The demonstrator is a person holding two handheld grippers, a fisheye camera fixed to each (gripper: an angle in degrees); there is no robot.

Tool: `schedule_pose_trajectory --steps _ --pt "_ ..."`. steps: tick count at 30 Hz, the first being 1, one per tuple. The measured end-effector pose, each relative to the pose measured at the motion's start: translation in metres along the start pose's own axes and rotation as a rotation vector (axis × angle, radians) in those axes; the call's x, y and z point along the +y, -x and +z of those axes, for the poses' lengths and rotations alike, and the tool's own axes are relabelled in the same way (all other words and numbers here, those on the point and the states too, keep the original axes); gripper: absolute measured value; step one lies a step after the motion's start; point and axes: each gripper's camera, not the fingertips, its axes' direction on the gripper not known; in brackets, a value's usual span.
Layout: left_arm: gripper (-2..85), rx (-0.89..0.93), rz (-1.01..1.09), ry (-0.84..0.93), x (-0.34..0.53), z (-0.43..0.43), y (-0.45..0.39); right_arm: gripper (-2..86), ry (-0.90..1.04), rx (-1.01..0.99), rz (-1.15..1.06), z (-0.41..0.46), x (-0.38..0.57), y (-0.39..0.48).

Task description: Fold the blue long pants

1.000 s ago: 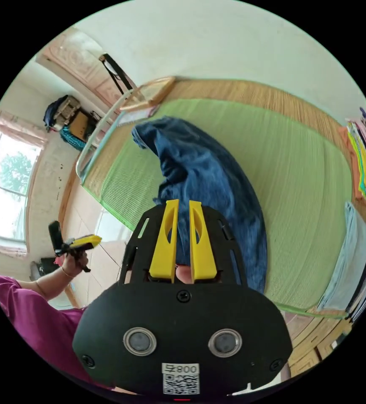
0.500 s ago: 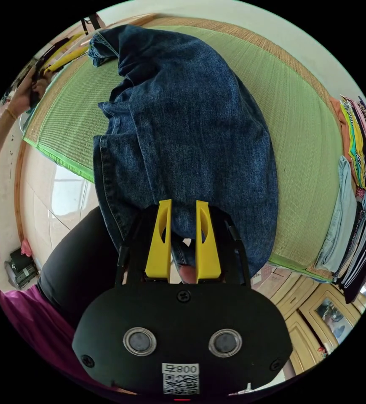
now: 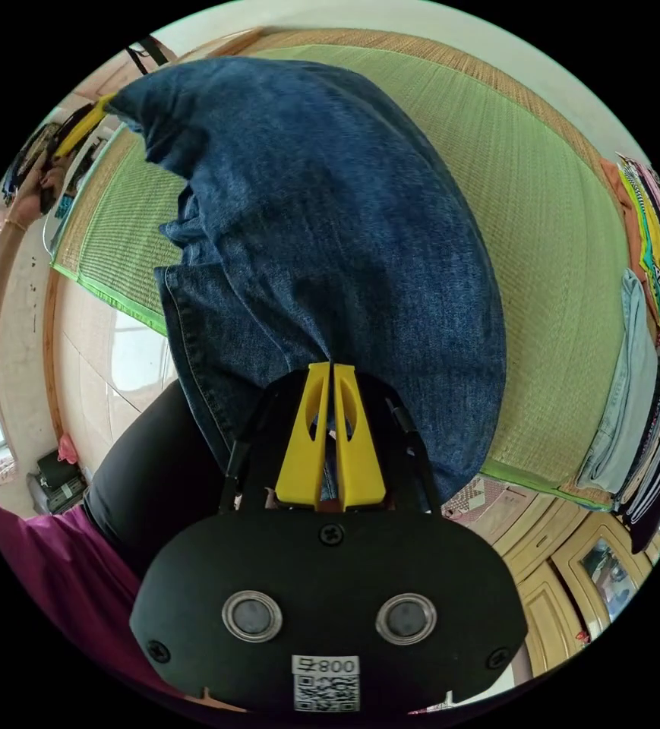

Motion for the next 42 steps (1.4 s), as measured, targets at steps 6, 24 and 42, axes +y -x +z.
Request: schedule_pose_trajectory --steps 6,24,42 --pt "2.6 -0.084 -0.128 -0.043 0.091 -0.027 0.072 0.2 -0.014 -0.129 0.026 -0.036 0.033 -0.021" --pt "2.7 -0.041 -0.175 -0.093 0.169 0.029 0.107 10.8 -0.044 0.061 0.094 -0.094 0.125 -0.022" --pt "2.7 -0.018 -0.171 -0.119 0.170 0.059 0.109 16.2 -0.124 -0.155 0.041 -0.151 0.230 0.005"
